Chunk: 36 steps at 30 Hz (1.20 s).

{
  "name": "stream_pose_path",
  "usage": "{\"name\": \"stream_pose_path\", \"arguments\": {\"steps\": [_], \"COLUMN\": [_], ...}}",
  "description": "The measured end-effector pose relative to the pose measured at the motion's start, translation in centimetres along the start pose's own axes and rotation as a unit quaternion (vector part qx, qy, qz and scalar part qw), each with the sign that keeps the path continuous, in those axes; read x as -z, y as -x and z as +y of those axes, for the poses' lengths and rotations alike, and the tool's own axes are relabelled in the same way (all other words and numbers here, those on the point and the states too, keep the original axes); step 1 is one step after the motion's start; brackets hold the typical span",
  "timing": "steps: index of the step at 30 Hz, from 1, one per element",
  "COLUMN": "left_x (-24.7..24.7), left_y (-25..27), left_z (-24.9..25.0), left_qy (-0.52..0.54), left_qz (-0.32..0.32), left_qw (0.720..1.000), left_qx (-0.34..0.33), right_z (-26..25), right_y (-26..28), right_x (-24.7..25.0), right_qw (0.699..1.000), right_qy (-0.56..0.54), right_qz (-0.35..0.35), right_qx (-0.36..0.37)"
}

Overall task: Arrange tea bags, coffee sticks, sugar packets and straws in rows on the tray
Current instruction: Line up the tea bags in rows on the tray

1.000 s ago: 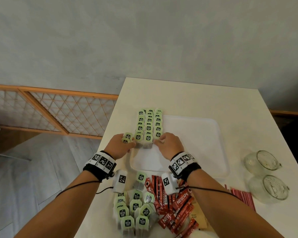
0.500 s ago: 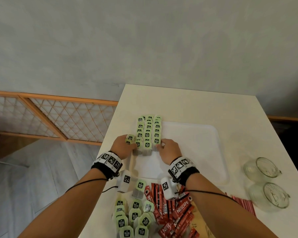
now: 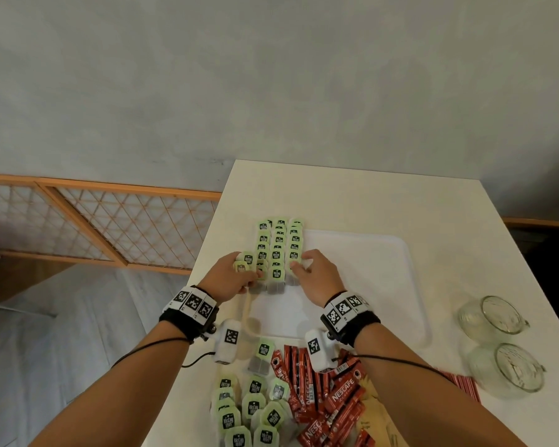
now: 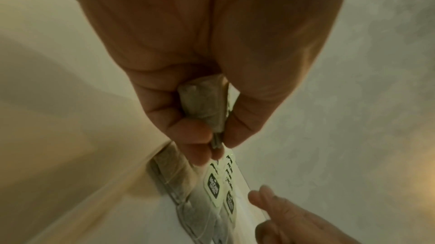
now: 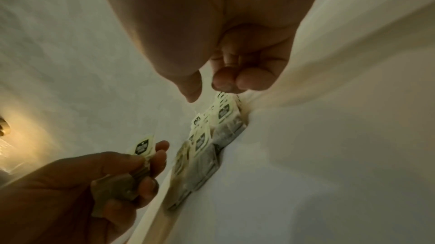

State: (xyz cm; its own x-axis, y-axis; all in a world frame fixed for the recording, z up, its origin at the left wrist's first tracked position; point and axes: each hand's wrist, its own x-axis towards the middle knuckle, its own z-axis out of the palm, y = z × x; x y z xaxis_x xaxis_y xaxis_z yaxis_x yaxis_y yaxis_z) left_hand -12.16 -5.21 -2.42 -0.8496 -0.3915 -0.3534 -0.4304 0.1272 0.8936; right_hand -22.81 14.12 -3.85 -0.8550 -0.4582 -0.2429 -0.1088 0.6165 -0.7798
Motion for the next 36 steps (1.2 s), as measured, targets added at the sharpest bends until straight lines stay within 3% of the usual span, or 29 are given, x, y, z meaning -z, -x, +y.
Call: {"name": "stream_pose_path", "arguments": {"steps": [7,10,20,24,31,36], "left_x": [-1.0,-1.2,-0.8,-1.3,-2.3,-1.8], "left_y": [1.5,1.7,2.0,1.9,2.1,2.0], "left_z": [0.8,1.0,0.1,0.1,0.3,0.1], "left_qy": [-0.030,-0.031,-0.029,-0.041,-0.016,-0.006], "left_qz": [-0.137,-0.160,-0.131,-0.125,-0.108,-0.101], "left_qw": [0.989,0.985,0.990,0.990,0.993,0.994], "left_qx": [-0.055,-0.062,-0.040,-0.046,-0.055,-0.035], "right_z": [-1.2,-1.0,-0.4,-0.7,0.0,0.7], "right_y": [1.3,1.3,1.3,1.5,1.6,0.9], "right_x": [-1.2,-1.7,-0.2,0.1,-0.5,0.6], "right_qw": [0.985,0.984,0.991,0.986,0.989,0.997], "right_qy": [-0.090,-0.095,-0.064,-0.062,-0.049,-0.029], "right_qz": [-0.112,-0.109,-0.079,-0.127,-0.115,-0.042], "right_qx": [0.095,0.105,0.090,0.090,0.076,0.056]}}
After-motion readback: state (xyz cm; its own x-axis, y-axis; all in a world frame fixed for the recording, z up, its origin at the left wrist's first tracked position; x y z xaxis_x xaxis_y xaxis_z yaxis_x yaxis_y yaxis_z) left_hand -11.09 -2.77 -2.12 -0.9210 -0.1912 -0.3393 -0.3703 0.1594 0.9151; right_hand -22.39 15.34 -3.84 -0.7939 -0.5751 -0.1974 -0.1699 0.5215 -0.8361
